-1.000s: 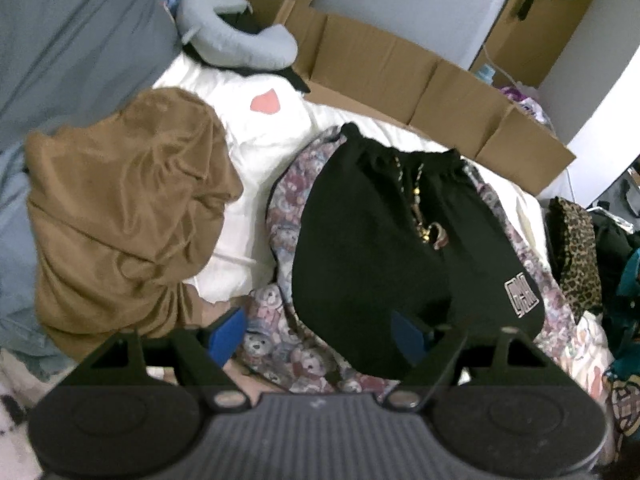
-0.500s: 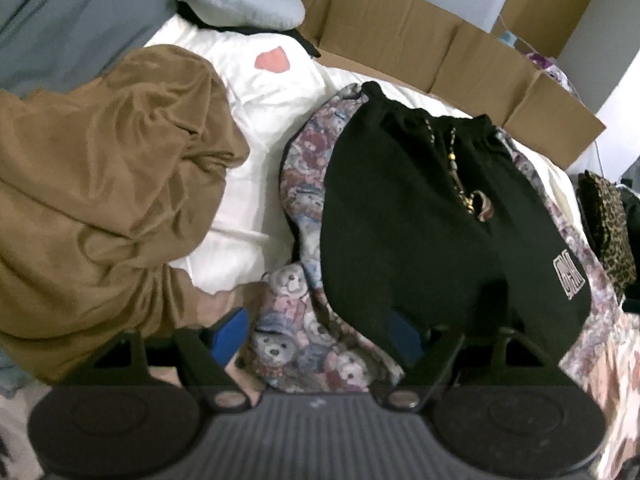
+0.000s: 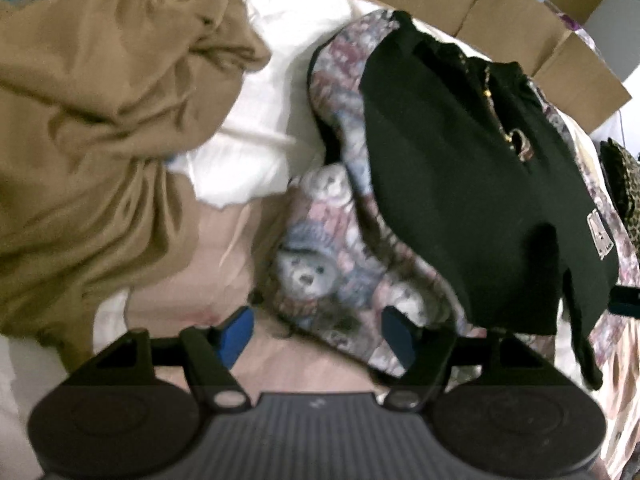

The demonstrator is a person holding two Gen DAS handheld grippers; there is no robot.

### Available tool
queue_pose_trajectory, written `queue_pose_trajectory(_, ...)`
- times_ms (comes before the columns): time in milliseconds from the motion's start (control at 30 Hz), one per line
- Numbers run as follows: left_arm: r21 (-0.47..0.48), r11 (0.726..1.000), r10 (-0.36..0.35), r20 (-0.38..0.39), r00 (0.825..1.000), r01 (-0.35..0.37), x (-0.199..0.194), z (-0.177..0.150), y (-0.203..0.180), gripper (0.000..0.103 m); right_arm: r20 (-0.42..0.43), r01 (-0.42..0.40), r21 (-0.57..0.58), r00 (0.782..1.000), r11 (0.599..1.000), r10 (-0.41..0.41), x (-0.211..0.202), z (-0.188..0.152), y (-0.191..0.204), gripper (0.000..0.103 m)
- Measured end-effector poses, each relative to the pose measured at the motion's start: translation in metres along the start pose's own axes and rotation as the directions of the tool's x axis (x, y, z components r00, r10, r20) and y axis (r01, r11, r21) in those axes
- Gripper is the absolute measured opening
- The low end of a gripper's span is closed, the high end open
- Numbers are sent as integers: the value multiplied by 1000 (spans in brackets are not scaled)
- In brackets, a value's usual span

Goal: Fold clothes

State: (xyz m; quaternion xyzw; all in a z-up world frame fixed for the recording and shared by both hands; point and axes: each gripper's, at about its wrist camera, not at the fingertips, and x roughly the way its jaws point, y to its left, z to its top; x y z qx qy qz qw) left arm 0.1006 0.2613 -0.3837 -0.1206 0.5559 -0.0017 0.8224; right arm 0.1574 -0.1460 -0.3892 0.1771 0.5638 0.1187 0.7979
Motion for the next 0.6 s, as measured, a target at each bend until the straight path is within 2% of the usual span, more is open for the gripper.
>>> queue_pose_trajectory(300,24,999,-24,-39,999,25,13,4,-6,67,-114,-46,28,992,999,49,43,-29,14,73)
queue_pose_trajectory(467,38,999,-37,-64,997,39,21,7,-12,66,-170,-113,-3,979,994,111,63,-41,30,73)
queue_pose_trajectory(600,40,998,-43,-92,995,47,26,9,-17,53,-183,-126,21,975,992,128,75,-45,38,73)
